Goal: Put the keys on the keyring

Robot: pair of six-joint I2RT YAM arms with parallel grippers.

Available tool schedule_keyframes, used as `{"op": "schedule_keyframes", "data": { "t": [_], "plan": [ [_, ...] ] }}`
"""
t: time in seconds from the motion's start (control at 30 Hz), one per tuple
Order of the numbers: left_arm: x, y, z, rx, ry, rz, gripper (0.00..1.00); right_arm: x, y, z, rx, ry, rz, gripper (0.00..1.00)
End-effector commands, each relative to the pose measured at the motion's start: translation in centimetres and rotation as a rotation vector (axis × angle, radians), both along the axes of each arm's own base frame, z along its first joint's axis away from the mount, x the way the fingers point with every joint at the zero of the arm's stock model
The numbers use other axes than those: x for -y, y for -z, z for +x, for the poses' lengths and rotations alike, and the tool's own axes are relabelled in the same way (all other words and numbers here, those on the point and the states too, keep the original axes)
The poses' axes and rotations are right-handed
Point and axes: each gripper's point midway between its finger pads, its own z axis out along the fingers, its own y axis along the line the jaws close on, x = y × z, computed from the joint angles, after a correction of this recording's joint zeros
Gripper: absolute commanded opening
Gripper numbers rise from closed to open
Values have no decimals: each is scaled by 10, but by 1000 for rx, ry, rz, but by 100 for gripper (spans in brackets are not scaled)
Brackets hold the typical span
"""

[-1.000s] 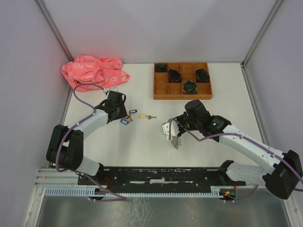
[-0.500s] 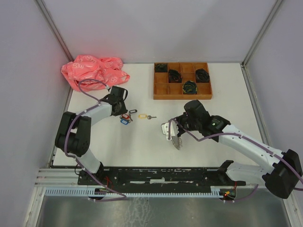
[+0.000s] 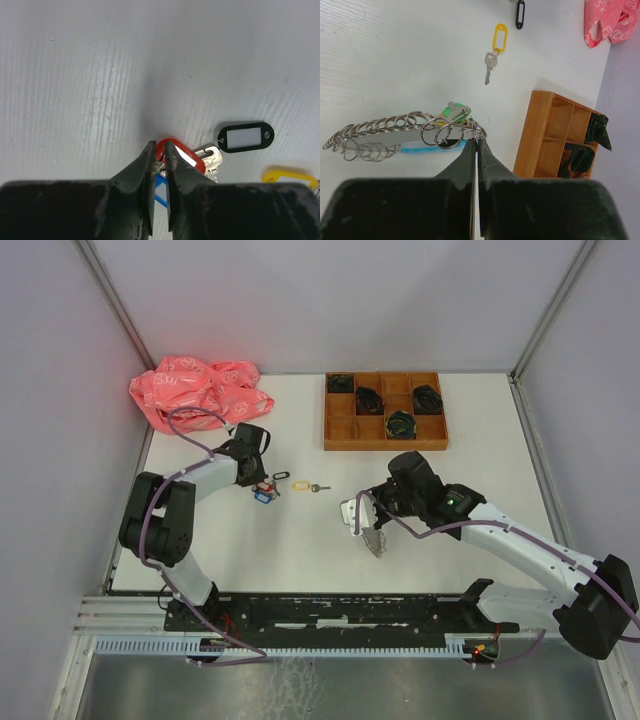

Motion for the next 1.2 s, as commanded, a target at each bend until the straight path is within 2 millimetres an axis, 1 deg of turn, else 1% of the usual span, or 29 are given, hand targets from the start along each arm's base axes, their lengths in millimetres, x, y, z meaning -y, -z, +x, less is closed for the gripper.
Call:
{"op": "schedule_keyframes", "data": {
  "t": [0.0,0.07,0.17,0.27,0.37,0.4,0.5,0.57,0.63,0.73,0.93,1.07,1.17],
  "plan": [
    [-1,-12,14,38,9,15,16,-6,-11,-1,14,-9,40,1],
    [-1,-15,13,42,12,12,11,-6,-12,-1,14,-8,41,1],
    [-4,-27,10,58,9,18,3,-6,-12,-2,14,-9,41,1],
    [-11,-45,1,74,-15,29,3,-7,-13,-2,17,-10,43,1],
    [-15,-64,-14,104,-41,5,3,-6,-15,-2,22,-11,47,1],
    [-16,-74,-20,129,-58,-12,3,-7,-16,-2,23,-11,48,1],
    [-22,-86,-39,146,-125,-42,3,-7,-17,-4,20,-16,52,1],
    [-26,-88,-52,130,-191,-64,3,-8,-19,-6,20,-19,56,1],
    [-28,-85,-67,86,-225,-72,3,-8,-18,-7,15,-21,56,1],
    [-28,-72,-89,6,-254,-87,3,-9,-19,-7,14,-21,57,1],
    [-19,-37,-119,-85,-307,-118,3,-9,-18,-9,5,-24,55,1],
    [1,-22,-127,-109,-305,-174,3,-7,-17,-10,6,-19,50,1],
    [20,-18,-130,-111,-300,-207,3,-7,-17,-10,5,-20,47,1]
  ]
}}
